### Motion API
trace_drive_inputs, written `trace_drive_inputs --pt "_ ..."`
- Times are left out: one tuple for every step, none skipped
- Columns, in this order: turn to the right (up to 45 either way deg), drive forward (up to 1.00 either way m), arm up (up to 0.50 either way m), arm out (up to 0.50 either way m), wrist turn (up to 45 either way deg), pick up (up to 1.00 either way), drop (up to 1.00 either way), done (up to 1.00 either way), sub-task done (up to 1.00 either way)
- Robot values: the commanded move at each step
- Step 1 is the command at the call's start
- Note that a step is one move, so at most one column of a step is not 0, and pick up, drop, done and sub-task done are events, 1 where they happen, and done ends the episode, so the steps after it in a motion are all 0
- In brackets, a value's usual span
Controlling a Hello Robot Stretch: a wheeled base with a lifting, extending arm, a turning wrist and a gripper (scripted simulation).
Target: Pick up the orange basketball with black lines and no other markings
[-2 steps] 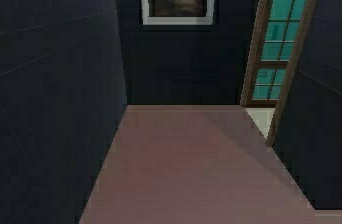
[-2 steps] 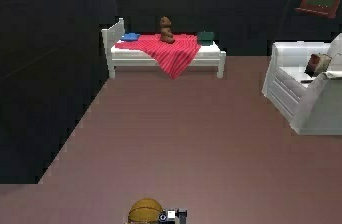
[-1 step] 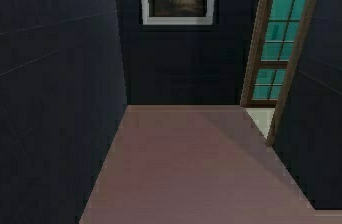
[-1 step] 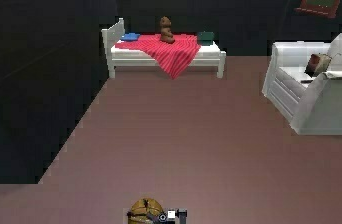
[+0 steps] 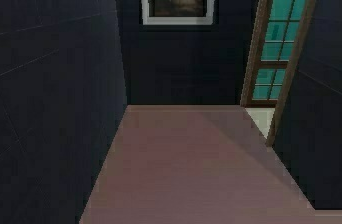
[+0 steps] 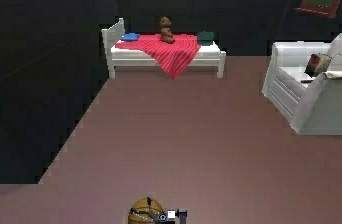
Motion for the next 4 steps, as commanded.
trace_drive_inputs --pt "0.0 0.00 -0.30 0.00 0.0 0.00 0.00 0.00 0.00" --pt "0.0 0.00 0.00 0.00 0.0 1.00 0.00 0.00 0.00" --pt "0.0 0.00 0.10 0.00 0.0 0.00 0.00 0.00 0.00" --pt "0.0 0.00 0.00 0.00 0.0 0.00 0.00 1.00 0.00"
